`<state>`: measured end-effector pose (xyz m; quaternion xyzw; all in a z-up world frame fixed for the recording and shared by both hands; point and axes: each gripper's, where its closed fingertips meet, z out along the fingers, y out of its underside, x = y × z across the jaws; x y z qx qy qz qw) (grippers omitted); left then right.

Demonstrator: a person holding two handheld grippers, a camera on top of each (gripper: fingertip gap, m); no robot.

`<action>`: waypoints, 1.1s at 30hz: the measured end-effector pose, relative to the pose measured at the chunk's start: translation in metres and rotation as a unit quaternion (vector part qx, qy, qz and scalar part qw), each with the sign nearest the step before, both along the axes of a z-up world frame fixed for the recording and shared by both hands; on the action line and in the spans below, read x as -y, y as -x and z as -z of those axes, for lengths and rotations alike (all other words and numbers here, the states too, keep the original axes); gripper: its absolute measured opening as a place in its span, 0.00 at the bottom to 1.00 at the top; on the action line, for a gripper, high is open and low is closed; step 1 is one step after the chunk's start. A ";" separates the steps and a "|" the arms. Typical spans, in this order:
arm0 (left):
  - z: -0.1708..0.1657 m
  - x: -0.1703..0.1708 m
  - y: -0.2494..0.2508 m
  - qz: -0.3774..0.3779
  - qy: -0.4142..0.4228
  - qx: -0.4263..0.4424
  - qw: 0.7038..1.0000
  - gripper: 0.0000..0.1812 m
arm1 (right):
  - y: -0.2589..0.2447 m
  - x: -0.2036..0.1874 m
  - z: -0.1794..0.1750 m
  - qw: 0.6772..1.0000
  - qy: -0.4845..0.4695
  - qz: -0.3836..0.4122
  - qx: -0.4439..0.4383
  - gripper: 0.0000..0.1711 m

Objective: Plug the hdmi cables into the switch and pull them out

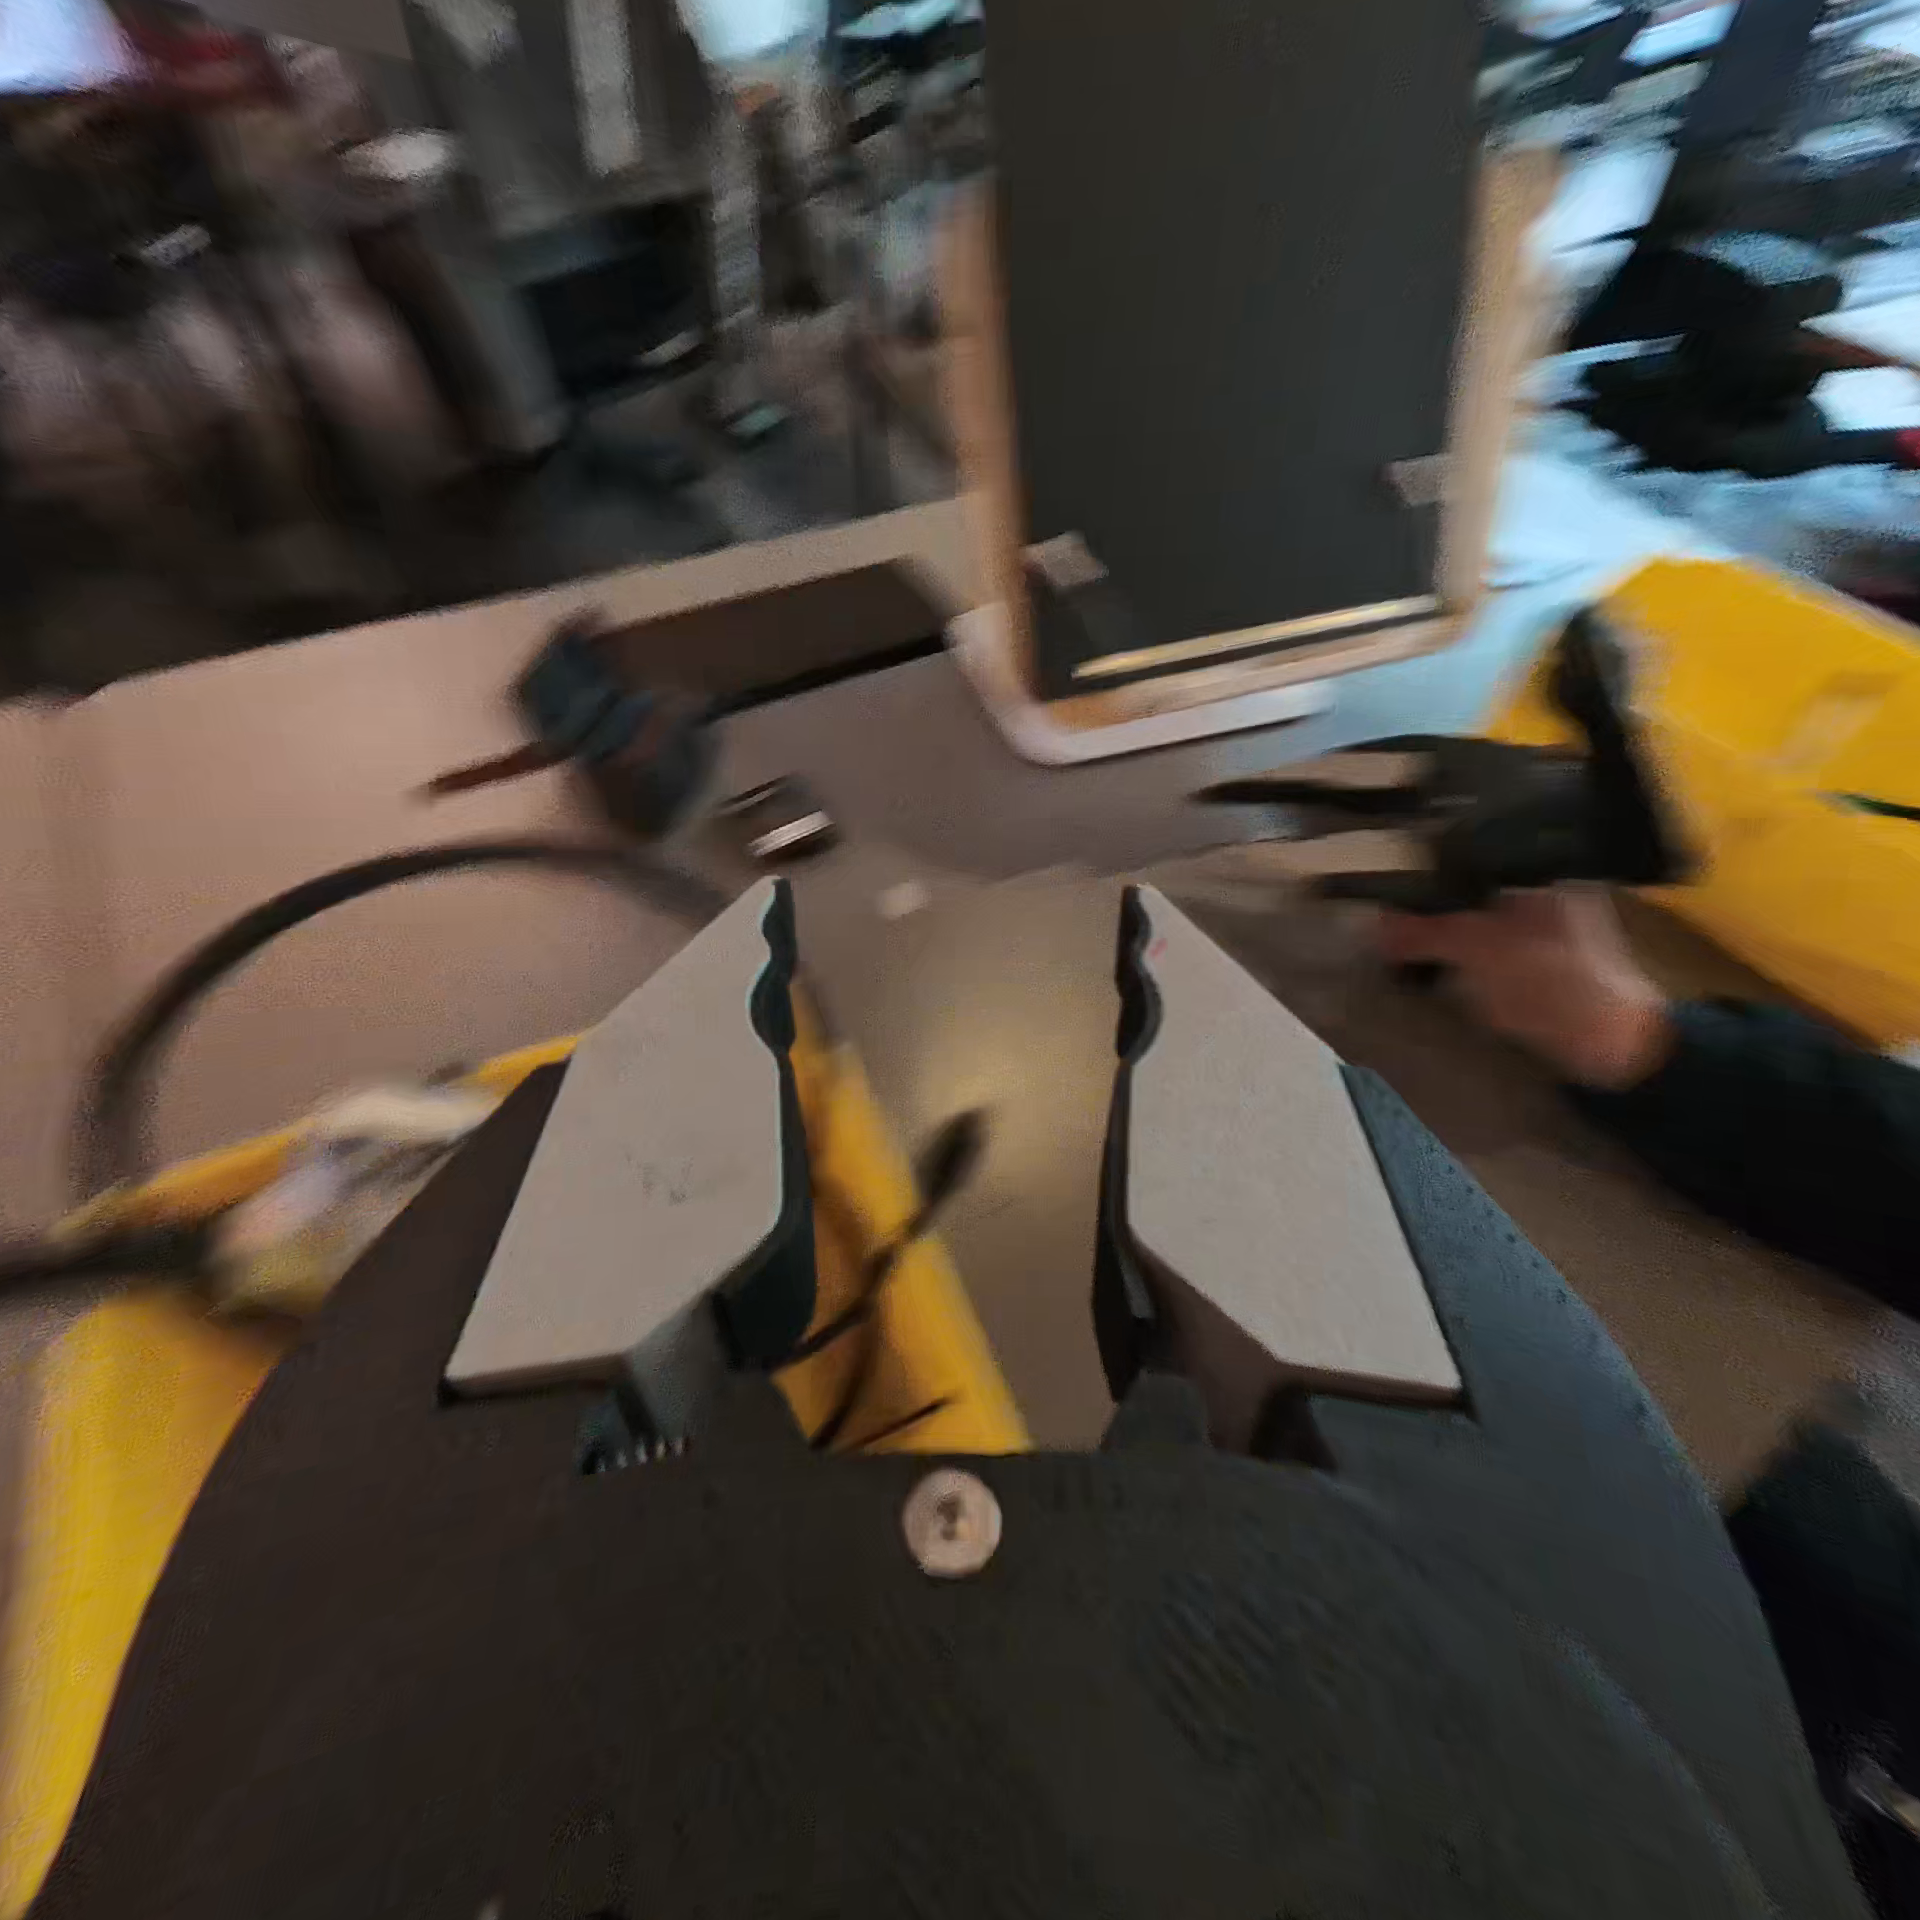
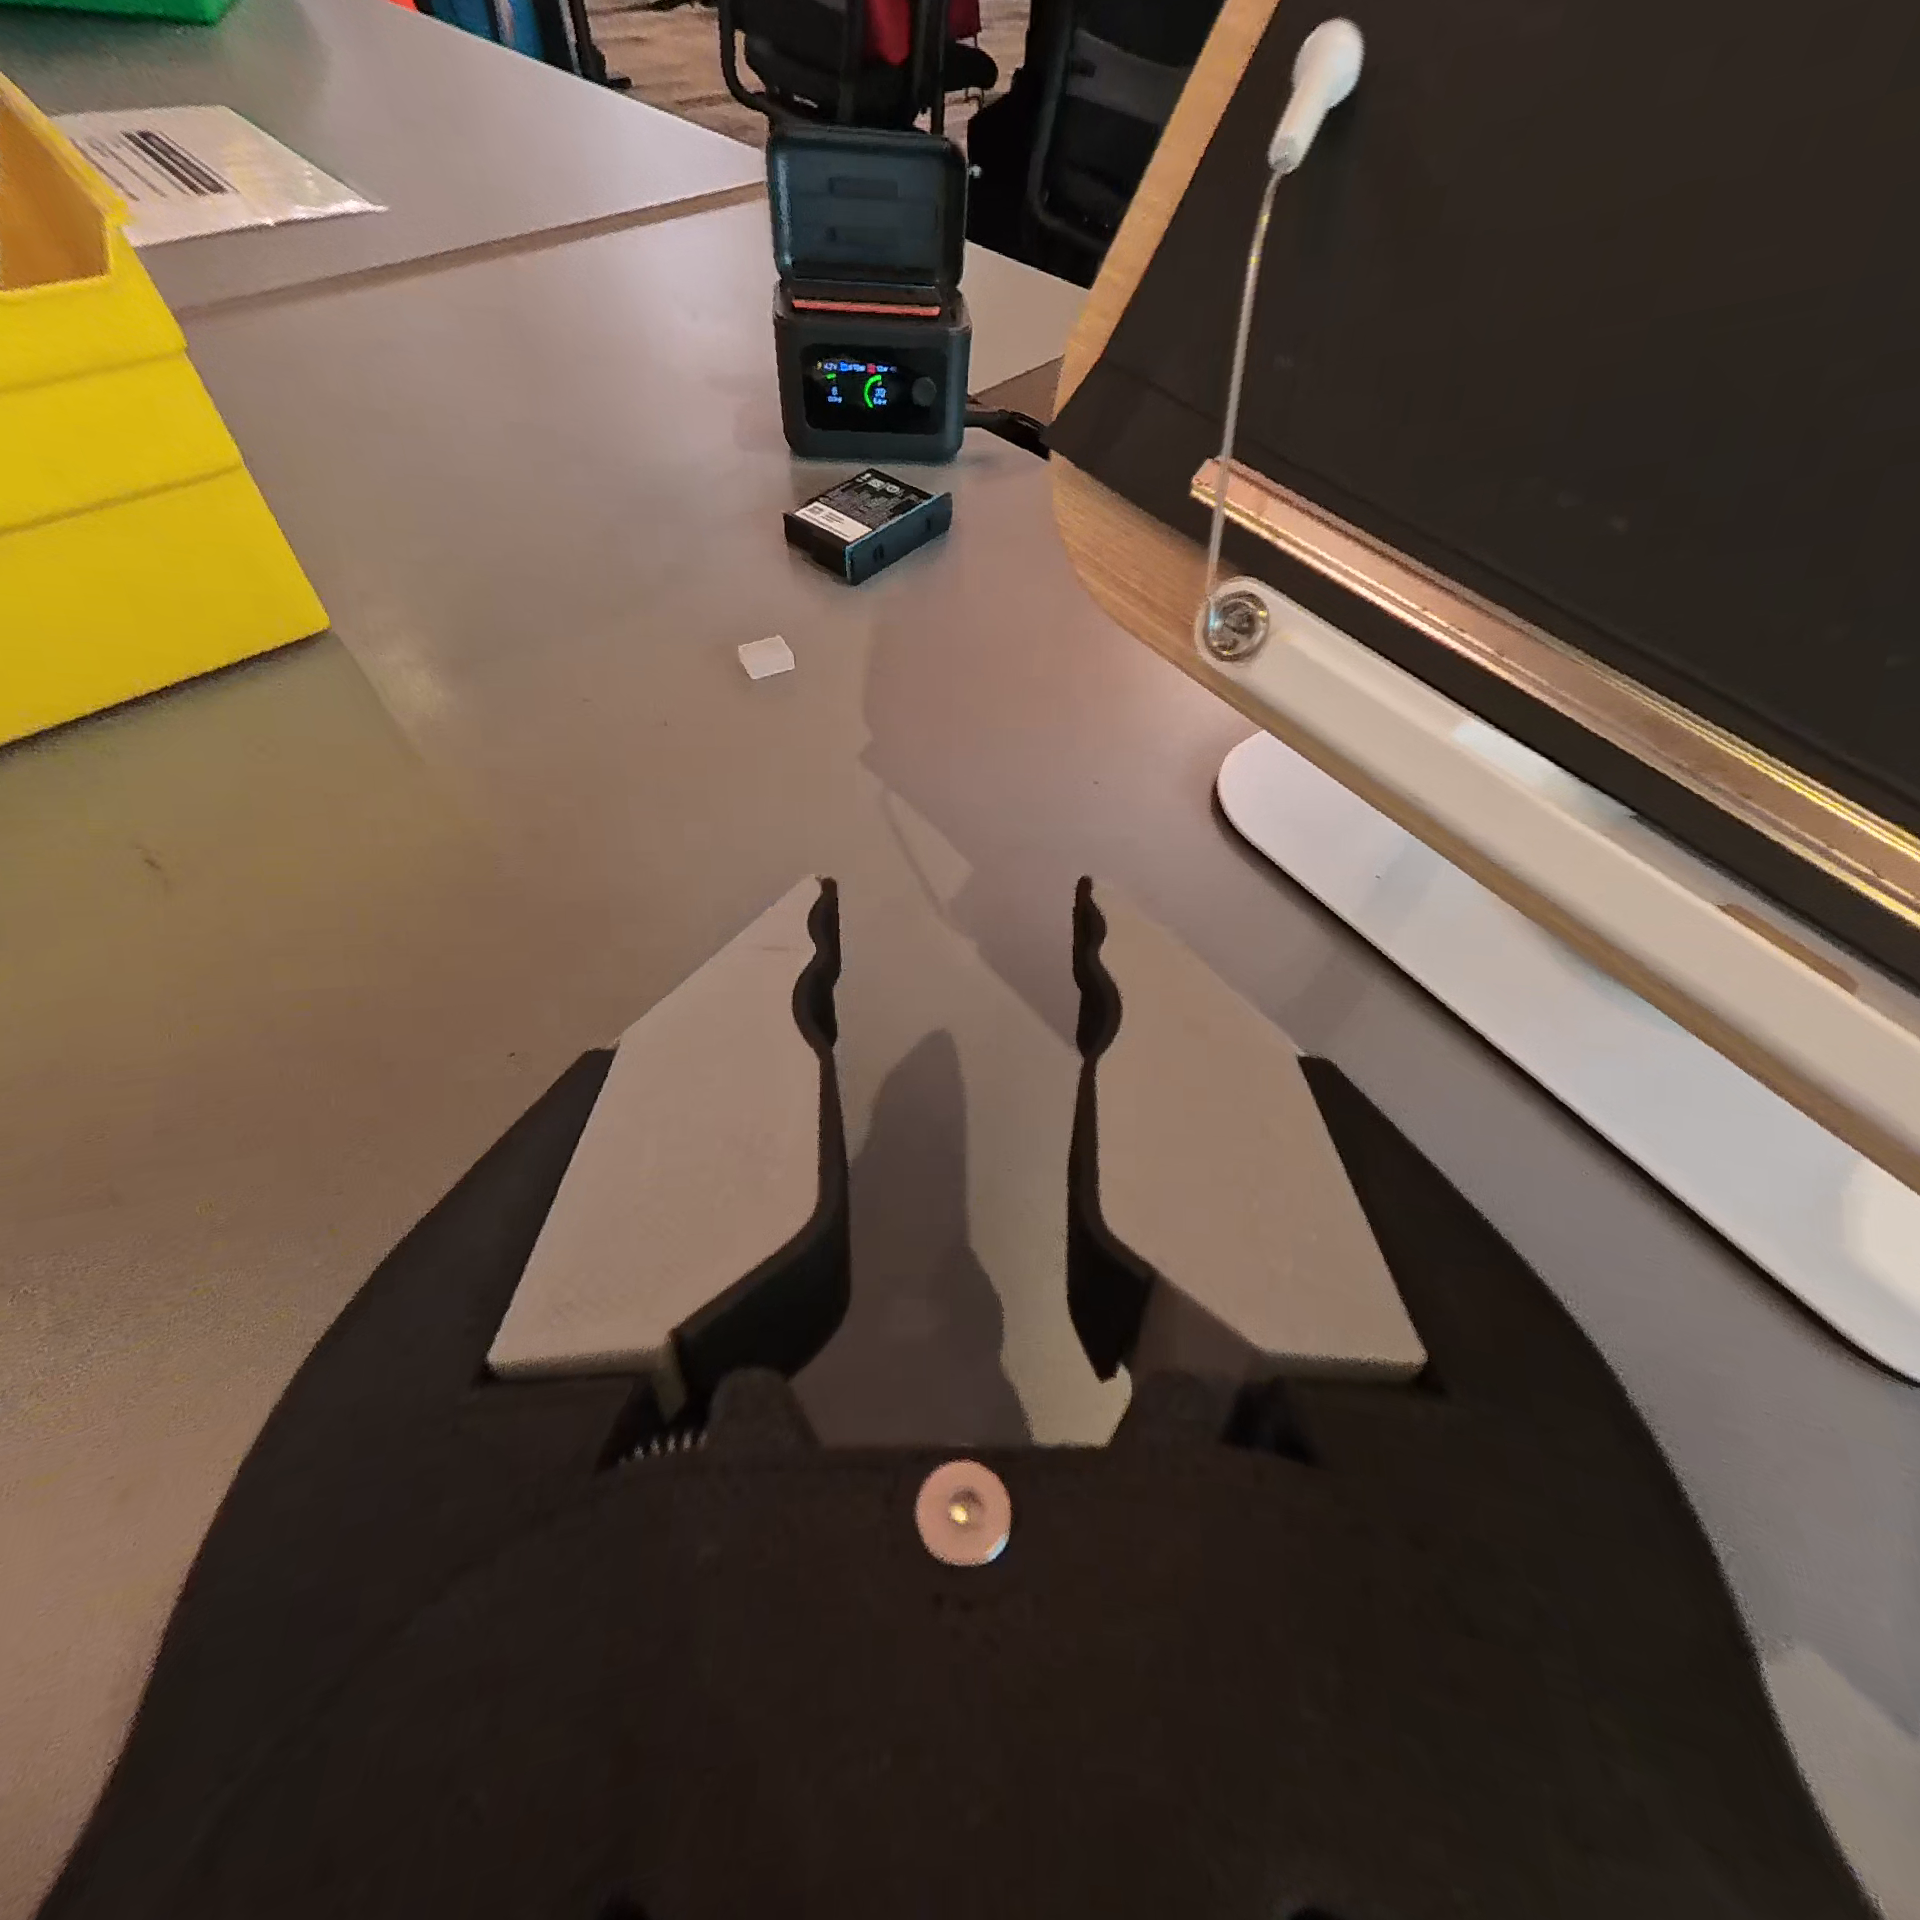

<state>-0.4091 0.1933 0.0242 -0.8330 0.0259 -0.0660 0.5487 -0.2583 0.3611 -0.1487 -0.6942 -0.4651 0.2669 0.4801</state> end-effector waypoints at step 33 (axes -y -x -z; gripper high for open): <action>-0.106 0.009 0.044 -0.115 -0.142 -0.098 0.978 0.02 | 0.010 0.021 -0.017 0.996 0.017 -0.071 -0.052 0.33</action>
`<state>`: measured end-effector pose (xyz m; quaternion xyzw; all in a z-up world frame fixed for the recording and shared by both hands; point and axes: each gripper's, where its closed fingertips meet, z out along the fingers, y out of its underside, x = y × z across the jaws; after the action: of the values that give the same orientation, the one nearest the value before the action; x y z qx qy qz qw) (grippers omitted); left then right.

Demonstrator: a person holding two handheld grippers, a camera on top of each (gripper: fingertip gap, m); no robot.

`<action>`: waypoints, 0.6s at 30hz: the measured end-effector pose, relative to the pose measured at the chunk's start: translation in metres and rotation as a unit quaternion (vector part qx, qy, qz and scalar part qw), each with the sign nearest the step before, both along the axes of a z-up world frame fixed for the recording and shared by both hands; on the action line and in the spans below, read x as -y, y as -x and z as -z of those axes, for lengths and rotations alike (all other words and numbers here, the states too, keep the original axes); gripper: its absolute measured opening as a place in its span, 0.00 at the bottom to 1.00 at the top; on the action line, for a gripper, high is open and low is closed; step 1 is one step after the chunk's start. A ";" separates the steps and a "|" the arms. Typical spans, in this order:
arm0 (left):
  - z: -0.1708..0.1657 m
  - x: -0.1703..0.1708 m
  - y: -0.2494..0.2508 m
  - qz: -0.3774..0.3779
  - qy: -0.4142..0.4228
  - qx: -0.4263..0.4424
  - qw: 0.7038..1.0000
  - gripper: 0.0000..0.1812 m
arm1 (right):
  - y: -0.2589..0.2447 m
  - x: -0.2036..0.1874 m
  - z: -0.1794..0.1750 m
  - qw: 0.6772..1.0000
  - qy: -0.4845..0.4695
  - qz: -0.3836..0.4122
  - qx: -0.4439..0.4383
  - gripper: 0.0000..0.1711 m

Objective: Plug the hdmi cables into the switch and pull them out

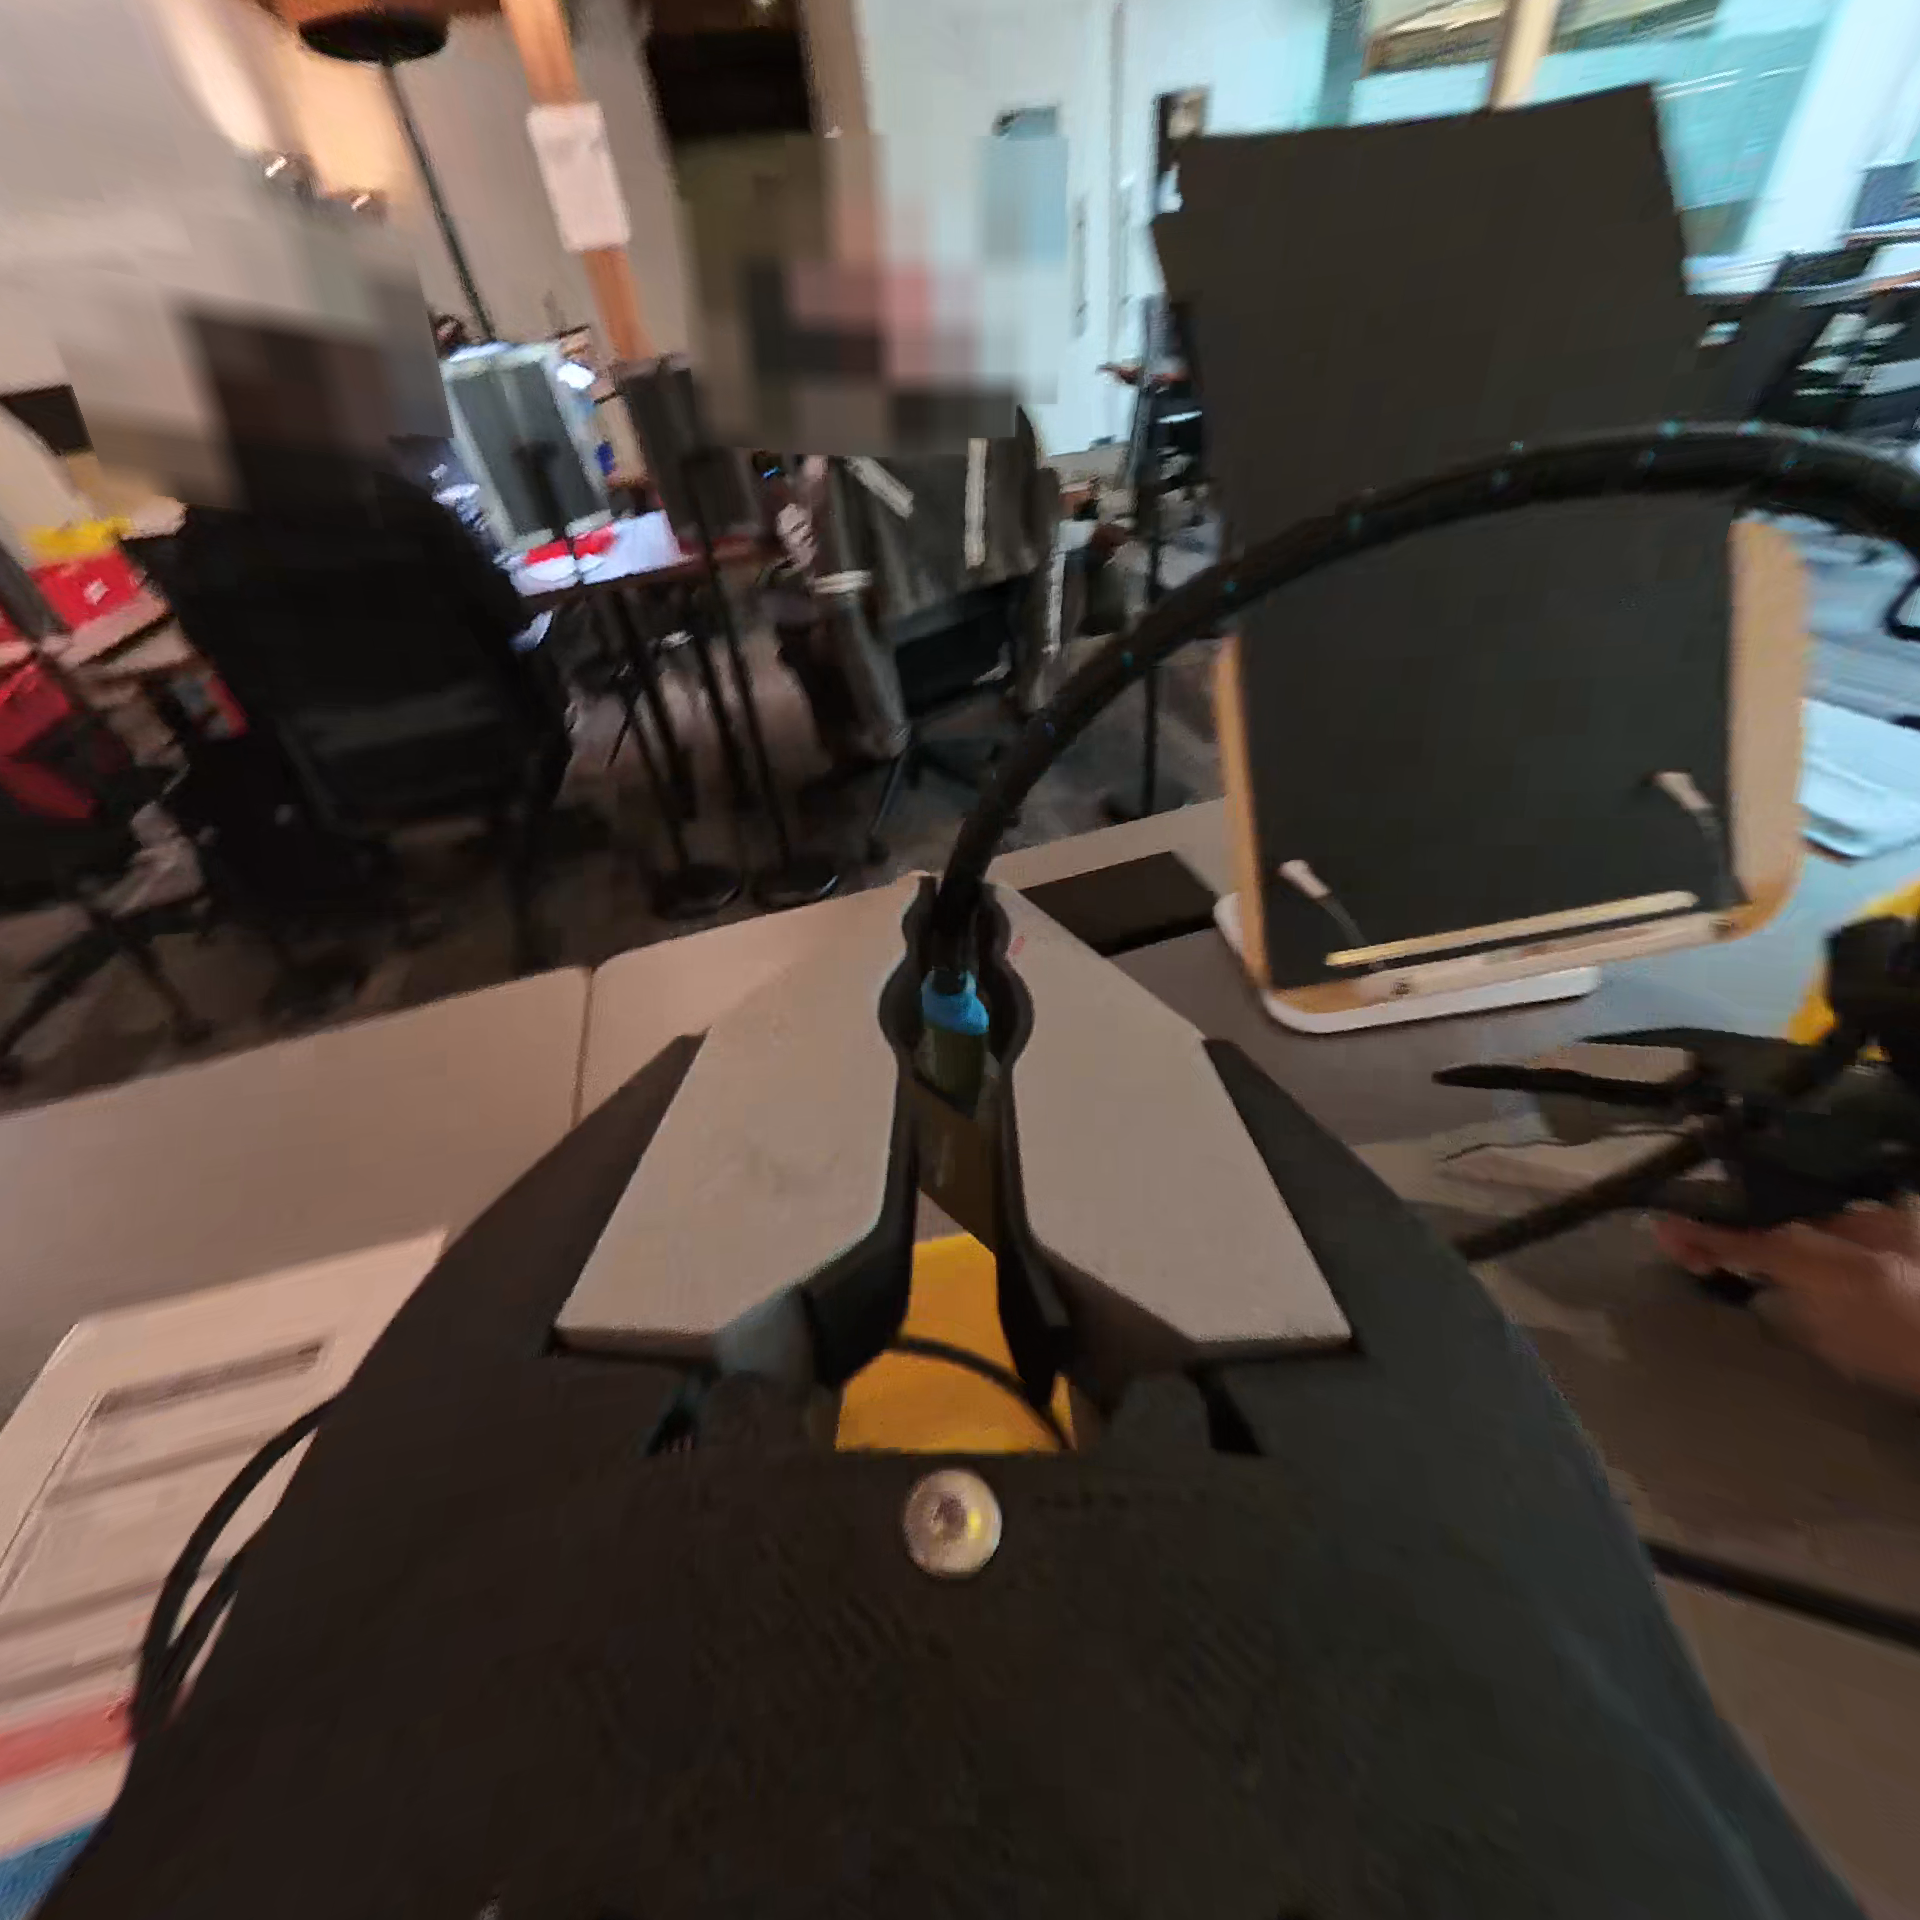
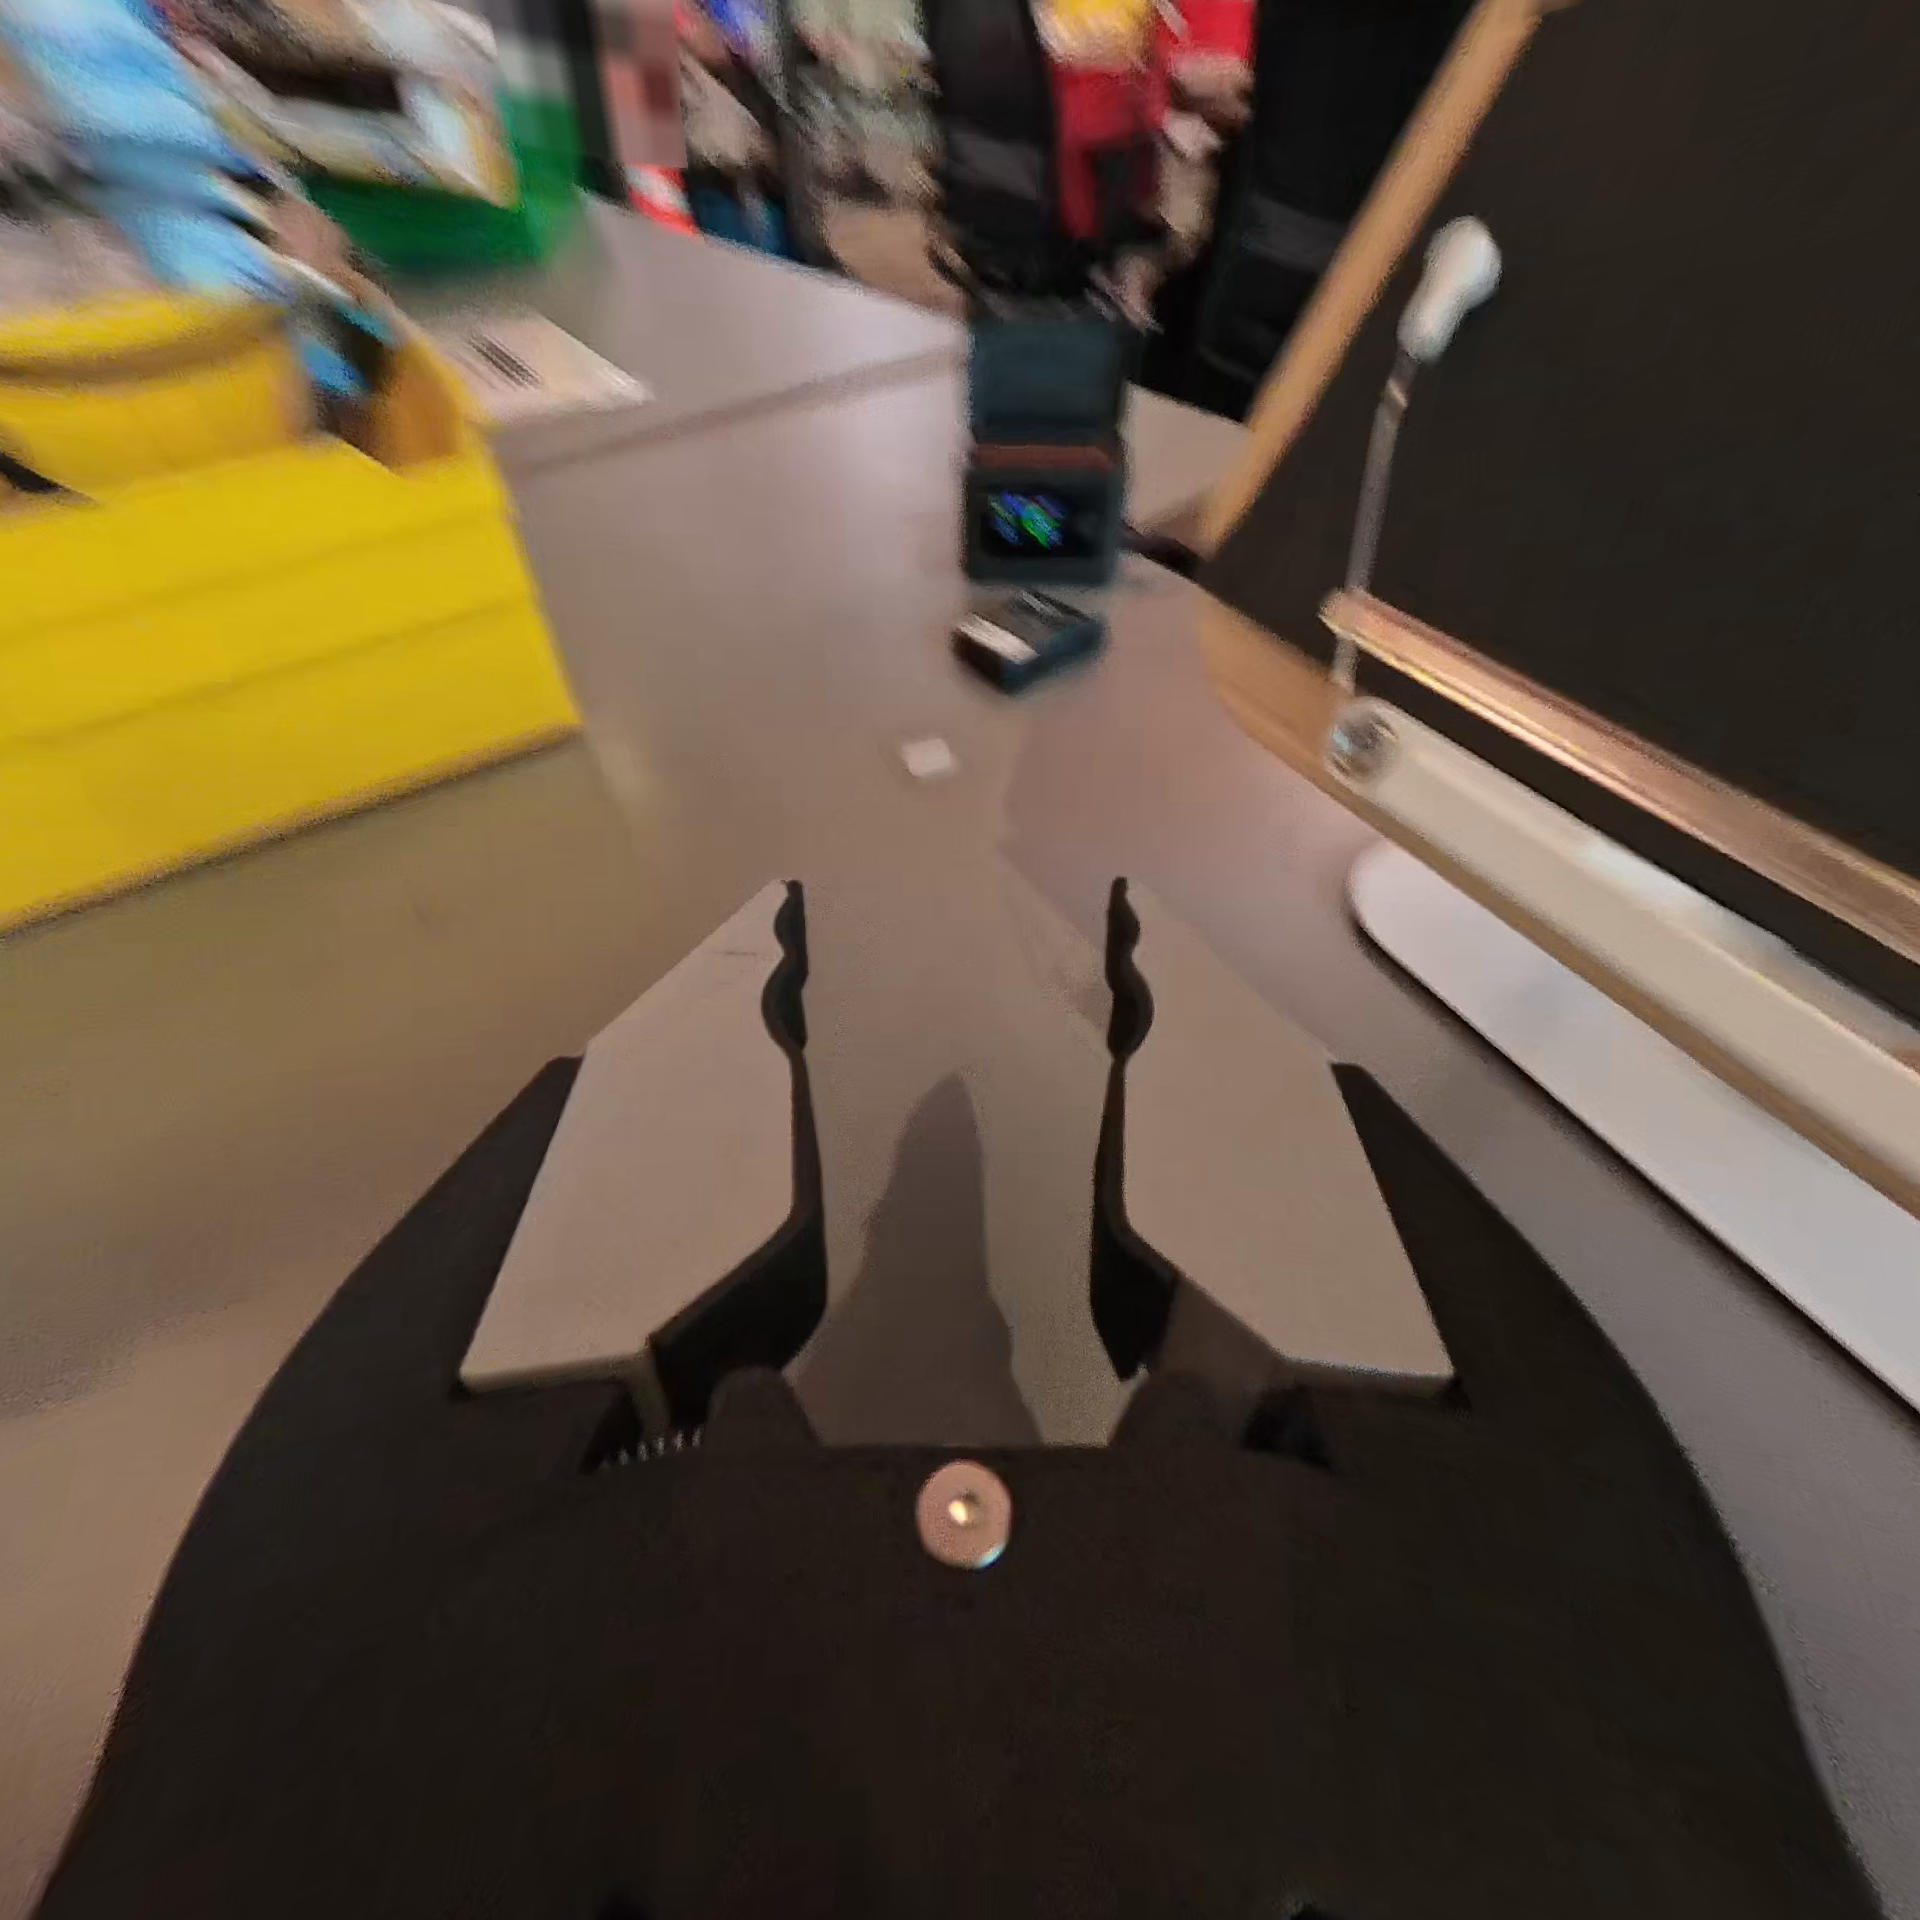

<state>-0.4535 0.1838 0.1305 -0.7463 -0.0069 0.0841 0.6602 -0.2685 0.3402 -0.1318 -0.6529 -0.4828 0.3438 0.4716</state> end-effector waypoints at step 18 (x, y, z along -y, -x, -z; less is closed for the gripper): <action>0.135 -0.121 -0.232 0.207 0.050 0.054 0.976 0.04 | -0.008 0.050 -0.056 0.987 -0.056 -0.109 -0.101 0.30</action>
<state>-0.2216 0.3050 -0.0043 -0.7667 0.1163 -0.0950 0.6241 -0.2606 0.2900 -0.0755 -0.5306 -0.5196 0.4300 0.5134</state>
